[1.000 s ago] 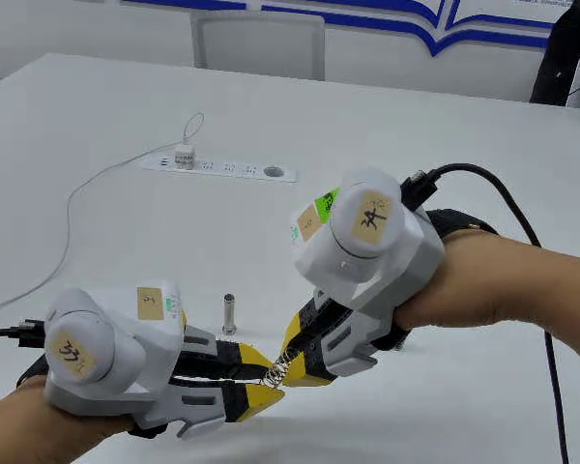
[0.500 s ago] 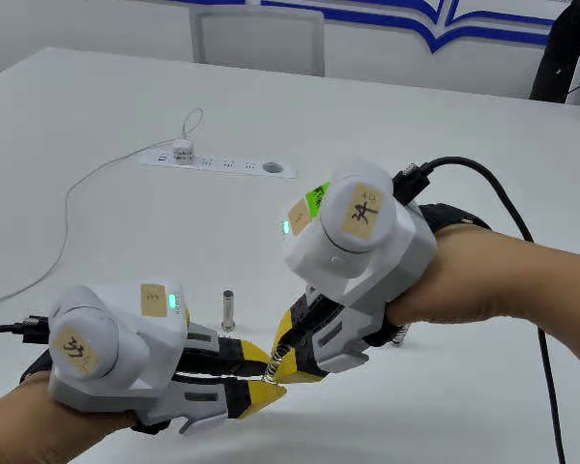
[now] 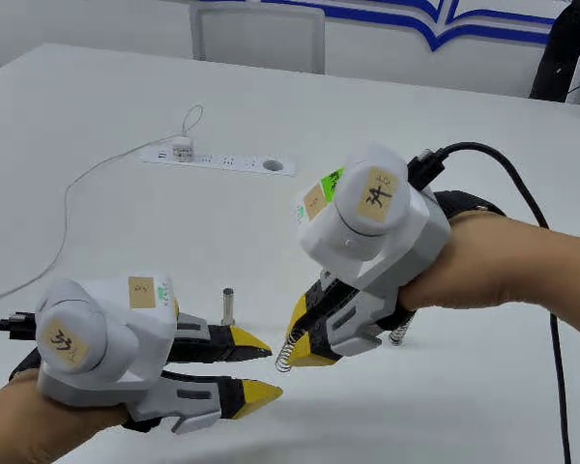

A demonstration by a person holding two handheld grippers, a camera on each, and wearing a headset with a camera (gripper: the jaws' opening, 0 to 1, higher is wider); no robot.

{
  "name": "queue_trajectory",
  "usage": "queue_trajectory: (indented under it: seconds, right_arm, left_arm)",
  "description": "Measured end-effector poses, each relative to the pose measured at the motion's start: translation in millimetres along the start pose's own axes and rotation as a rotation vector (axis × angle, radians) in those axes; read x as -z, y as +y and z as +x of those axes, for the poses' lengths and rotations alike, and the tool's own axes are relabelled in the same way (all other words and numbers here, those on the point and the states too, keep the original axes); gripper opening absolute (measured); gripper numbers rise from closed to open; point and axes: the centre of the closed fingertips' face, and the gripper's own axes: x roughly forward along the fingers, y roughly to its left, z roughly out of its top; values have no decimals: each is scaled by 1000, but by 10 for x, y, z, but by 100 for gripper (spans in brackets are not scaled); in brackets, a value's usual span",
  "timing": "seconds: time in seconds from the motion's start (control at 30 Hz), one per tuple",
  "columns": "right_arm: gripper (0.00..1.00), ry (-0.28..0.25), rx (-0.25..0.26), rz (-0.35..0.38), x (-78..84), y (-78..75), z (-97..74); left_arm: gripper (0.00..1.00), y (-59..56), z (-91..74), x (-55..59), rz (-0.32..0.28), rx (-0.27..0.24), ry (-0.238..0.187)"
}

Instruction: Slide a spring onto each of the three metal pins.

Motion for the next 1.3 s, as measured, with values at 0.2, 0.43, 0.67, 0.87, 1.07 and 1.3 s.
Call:
queue_trajectory:
  seconds: [0.2, 0.43, 0.67, 0.87, 1.07, 1.3]
  right_arm:
    - [12, 11, 22, 20, 94, -83, -67]
    - [12, 18, 53, 44, 184, -198, -179]
    - [12, 23, 82, 55, 221, -327, -265]
    - [12, 31, 111, 61, 245, -473, -308]
    - [12, 47, 136, 73, 302, -620, -319]
    - [12, 79, 158, 77, 372, -771, -259]
  left_arm:
    - [35, 79, -90, 58, -37, -41, 3]
    - [43, 175, -232, 121, -78, -91, -5]
    - [47, 263, -344, 150, -109, -141, -18]
    - [51, 318, -410, 155, -121, -173, -23]
    - [53, 347, -456, 179, -131, -194, -21]
    - [55, 333, -468, 213, -144, -198, -16]
